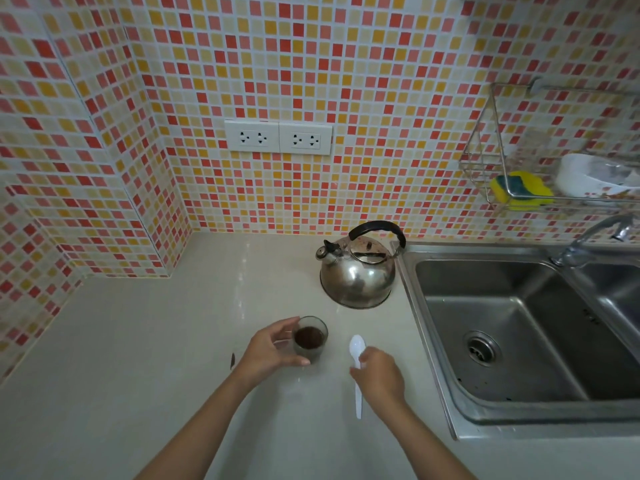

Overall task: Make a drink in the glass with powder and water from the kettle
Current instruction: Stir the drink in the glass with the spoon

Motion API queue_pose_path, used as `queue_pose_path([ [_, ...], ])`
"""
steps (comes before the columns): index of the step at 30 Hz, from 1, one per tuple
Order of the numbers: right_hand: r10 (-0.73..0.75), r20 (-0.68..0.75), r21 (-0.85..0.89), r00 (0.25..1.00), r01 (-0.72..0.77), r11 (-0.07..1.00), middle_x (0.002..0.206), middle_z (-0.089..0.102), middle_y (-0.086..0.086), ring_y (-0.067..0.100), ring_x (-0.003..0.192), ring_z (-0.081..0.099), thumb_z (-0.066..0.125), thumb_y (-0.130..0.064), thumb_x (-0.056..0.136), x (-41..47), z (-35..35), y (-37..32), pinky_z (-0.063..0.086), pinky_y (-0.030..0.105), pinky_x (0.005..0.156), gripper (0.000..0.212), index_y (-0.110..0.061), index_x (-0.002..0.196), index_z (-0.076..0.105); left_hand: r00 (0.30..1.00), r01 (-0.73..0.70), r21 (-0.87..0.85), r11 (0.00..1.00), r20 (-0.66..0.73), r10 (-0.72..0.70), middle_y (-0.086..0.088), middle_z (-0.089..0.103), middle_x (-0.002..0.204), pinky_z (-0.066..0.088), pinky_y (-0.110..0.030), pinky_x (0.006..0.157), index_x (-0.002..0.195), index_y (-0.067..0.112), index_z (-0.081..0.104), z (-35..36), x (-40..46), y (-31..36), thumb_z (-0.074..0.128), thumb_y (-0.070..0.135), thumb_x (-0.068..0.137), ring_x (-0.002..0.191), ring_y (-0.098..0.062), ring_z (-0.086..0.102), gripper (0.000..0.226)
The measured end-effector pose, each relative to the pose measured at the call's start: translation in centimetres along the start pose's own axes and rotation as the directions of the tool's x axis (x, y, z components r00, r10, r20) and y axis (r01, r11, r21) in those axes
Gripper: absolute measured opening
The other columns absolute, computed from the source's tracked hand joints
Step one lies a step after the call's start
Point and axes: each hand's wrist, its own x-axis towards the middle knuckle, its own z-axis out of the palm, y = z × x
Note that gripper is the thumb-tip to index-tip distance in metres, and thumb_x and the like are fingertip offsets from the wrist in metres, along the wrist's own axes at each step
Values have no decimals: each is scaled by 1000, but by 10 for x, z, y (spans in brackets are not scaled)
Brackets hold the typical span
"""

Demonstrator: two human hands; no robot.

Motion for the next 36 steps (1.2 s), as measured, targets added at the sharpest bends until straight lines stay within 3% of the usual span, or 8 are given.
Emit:
queue_pose_path([
  [5,124,28,-55,992,-122,991,104,68,5,24,93,67,64,-27,83,-20,16,10,52,30,73,23,-11,99,59,998,-18,-15,1000,-53,17,-9,66,119,43,-23,101,127,10,60,3,4,-5,88,-5,54,113,-20,61,80],
  [11,211,3,60,977,-211,976,103,68,10,28,93,67,69,-15,79,-21,18,12,47,28,65,21,-7,96,59,998,-24,-24,999,-61,22,-9,67,116,44,-25,102,122,10,62,6,10,-8,88,-5,53,110,-17,61,76],
  [20,312,63,125,948,-318,940,63,60,1,21,58,59,75,-18,69,-13,11,18,37,20,49,20,-12,64,57,999,-19,-71,997,-29,17,-2,68,115,44,-18,95,116,22,64,8,17,-18,90,-2,51,109,-7,62,74],
  [23,304,-5,213,953,-296,931,67,67,6,25,63,67,70,-14,71,-11,3,15,48,26,58,9,-12,66,64,1000,-16,-80,997,-21,14,-2,69,114,44,-17,94,113,23,64,8,19,-19,90,-2,50,109,-5,62,73],
  [25,278,-75,392,958,-228,891,64,69,8,26,56,68,69,-7,72,-11,-8,10,54,31,61,6,-12,68,67,1000,-18,-83,996,-17,17,-1,69,114,44,-18,96,113,24,64,8,21,-19,90,-2,50,109,-4,62,73],
  [29,100,-291,650,952,120,750,59,67,9,22,49,64,68,0,78,-8,-43,-10,47,26,53,9,-7,73,72,1000,-25,-89,996,-16,24,-3,69,115,44,-19,96,114,23,64,7,22,-20,90,-2,49,111,-7,62,74],
  [33,-103,-483,653,869,437,618,63,67,2,6,50,60,64,-7,86,-14,-76,-38,45,12,49,19,-23,76,67,999,-33,-87,996,-18,32,-3,69,117,44,-19,95,117,18,64,6,23,-22,91,-1,48,114,-10,62,76],
  [36,-291,-449,586,845,524,618,64,66,-4,4,52,60,63,-7,87,-17,-75,-55,47,13,48,24,-29,77,65,999,-33,-92,995,-21,31,-2,69,118,45,-26,102,117,17,65,6,22,-21,91,-1,49,114,-11,62,75],
])
